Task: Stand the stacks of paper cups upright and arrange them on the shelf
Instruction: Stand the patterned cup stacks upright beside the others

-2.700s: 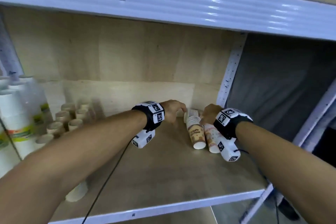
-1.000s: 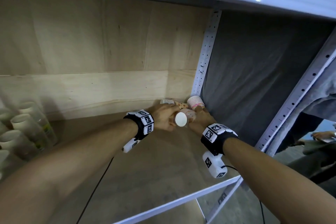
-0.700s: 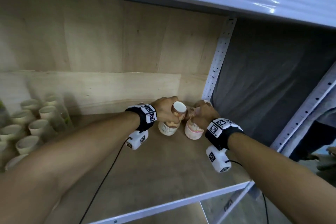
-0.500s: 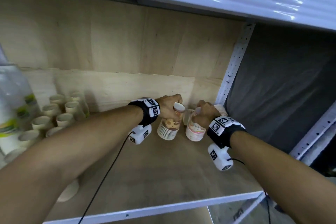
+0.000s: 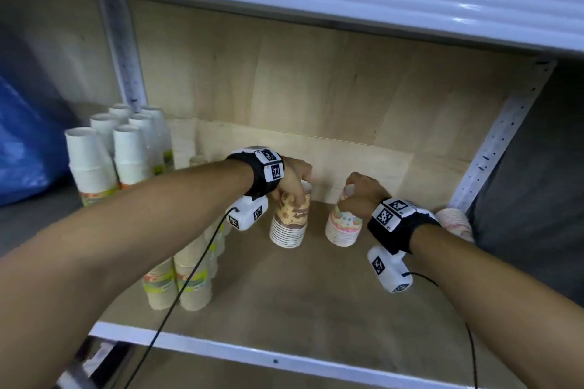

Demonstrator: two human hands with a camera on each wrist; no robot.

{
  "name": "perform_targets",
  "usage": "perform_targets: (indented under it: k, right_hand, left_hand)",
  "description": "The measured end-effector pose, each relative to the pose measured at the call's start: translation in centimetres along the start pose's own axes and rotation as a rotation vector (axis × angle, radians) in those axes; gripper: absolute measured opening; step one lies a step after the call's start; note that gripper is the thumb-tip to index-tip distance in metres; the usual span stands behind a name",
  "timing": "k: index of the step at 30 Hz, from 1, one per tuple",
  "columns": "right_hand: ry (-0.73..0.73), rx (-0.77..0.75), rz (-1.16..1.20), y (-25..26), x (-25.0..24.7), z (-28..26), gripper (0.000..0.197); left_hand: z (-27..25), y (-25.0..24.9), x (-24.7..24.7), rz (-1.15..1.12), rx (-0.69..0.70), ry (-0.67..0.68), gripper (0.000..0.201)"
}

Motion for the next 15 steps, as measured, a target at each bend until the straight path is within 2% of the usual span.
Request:
perform_targets:
  k: [2,8,15]
  right_hand:
    - [0.054,-0.045,-0.018,1.7,1.0,0.3,0.044]
    - [0.112,-0.109,0.054,5.5,3.8,0.5,0.051]
    - [0.169,-0.170,0.080,7.3,6.4,0.5,0.054]
  left_hand:
    - [-0.8,1.1,-0.6,0.061,-0.038,-0.004,0.052]
    - [-2.7,3.3,-0.7,0.192,-0.116,0.007,0.058]
    - [-3.7,4.5,-0.1,0.312,-0.148,0.015,0.060]
Point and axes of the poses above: each hand's wrist, its own z-axis towards the middle knuckle, its own x-axis out of the palm, y = z × x, the point moved 4 cm from there along z, towards the middle knuckle, and after that the axes turned 9 degrees about z, right-handed, at the moved point
